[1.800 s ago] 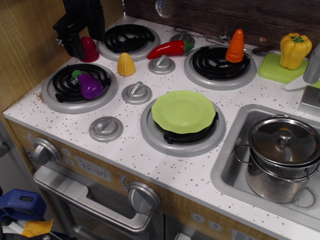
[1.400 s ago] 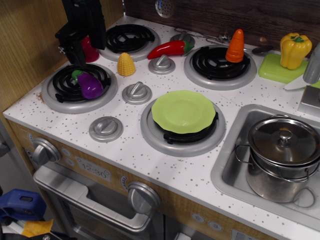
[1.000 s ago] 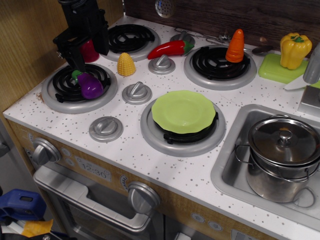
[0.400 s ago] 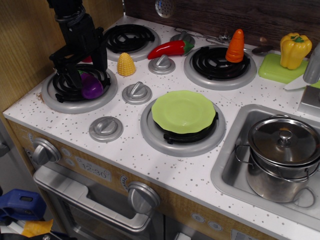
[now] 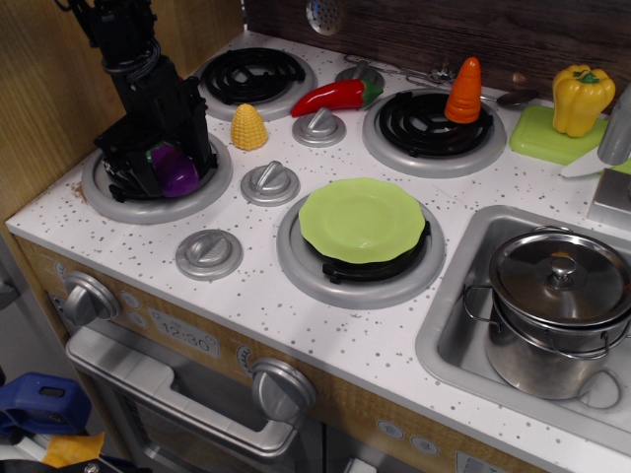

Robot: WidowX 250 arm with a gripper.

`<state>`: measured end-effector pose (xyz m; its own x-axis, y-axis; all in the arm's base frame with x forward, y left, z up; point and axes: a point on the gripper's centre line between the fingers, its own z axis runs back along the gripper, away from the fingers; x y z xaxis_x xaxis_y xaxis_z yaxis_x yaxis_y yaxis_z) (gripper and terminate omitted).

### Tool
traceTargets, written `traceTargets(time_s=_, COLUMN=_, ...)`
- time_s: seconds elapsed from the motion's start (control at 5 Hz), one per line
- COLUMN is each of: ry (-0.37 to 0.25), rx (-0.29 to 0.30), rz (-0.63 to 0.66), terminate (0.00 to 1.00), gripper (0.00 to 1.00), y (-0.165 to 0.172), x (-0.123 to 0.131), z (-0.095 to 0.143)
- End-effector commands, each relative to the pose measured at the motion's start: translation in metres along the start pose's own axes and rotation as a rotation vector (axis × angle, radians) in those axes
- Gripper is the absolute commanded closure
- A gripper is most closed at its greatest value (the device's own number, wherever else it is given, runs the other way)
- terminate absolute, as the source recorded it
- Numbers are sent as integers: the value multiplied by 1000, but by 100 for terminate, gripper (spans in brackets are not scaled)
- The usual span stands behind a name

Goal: Put eggplant on plate

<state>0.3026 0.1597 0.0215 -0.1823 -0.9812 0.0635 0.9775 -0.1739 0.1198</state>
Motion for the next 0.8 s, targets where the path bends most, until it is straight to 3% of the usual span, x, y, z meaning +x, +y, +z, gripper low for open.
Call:
traceTargets(time_s=0.0, ry=32, rx=53, rz=-15, terminate=0, gripper=0, y=4, x=-6, z=9)
traceTargets(time_s=0.2, ry=25, rx=73, rz=-2, terminate=0, gripper=0, y=2, x=-9, z=1)
traceTargets(time_s=0.4, ry=35, rx=78, rz=2, terminate=0, gripper=100, y=2, x=-8, z=0)
traceTargets(time_s=0.6, ry=45, rx=65, rz=20, terminate=0, gripper=100, y=6, x=7, z=10)
